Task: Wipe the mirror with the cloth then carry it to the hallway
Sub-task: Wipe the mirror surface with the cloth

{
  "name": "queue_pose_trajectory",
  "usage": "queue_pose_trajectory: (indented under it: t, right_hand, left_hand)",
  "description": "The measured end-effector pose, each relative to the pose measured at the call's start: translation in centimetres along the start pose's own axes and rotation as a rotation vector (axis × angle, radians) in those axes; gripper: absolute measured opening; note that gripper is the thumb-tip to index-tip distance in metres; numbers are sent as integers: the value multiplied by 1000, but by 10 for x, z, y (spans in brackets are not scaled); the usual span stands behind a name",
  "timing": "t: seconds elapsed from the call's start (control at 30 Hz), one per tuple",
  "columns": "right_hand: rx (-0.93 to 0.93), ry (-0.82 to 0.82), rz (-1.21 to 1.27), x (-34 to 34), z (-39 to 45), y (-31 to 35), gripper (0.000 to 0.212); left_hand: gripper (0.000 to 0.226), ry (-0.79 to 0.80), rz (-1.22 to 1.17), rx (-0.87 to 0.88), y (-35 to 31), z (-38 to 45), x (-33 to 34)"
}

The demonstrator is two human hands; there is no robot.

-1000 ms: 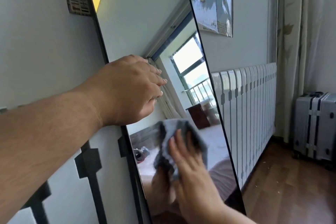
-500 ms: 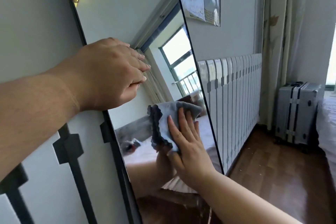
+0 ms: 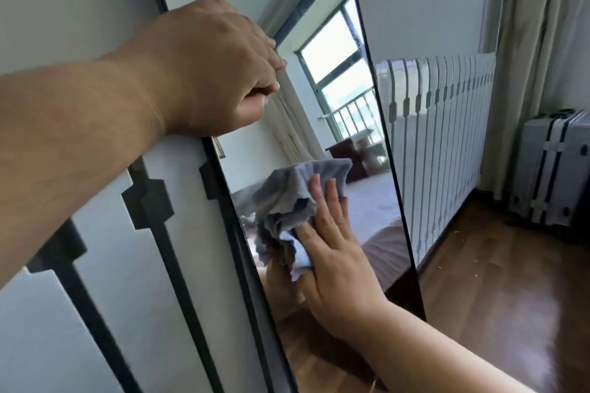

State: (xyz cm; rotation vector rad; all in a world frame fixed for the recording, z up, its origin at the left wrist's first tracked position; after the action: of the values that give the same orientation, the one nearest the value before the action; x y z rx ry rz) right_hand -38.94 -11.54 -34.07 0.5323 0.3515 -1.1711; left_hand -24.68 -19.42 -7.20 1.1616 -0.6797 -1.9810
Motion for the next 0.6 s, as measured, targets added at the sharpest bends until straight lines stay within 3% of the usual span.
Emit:
queue_pose_trajectory:
  t: [0.1,0.17,0.23,0.37,0.43,0.5,0.6]
  right_hand:
    - [-202,-10,-30,16,-7,23,72]
    - [-200,-40,6,21,-9,21,72]
    - [-22,-66,60,18,-8,0,72]
    - [573,-126,235,0,-11,-63,67]
    - [679,-135,243,-7,-22,-81,63]
    - [641,-82,192,-8,-32,-78,62]
    - [397,-6,77,-4,-40,-54,64]
  left_hand:
    - [50,-4,-4,-3,-1,0,-1]
    - [50,-10,1,-1,-1,-1,-1]
    - [49,-10,2,1,-2,-1,-1]
    - [50,-2,-7,-4,-5,-2,-2]
    - [49,-12,-10,2,-5,-2,-2]
    - [48,-17,-2,9,-5,-1,-2]
    - [47,-18,0,14,-5,0,-2]
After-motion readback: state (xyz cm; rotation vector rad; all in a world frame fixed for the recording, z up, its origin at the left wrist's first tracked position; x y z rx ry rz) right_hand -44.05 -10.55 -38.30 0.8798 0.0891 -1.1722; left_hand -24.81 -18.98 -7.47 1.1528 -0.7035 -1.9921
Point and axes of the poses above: each hand's wrist, its own z-axis towards the middle knuckle, its own x-axis out of the palm, y = z × x, the point moved 1 cm from there along z, towards the middle knuckle, and after that the axes turned 2 degrees about -x, right-handed, at the moved point
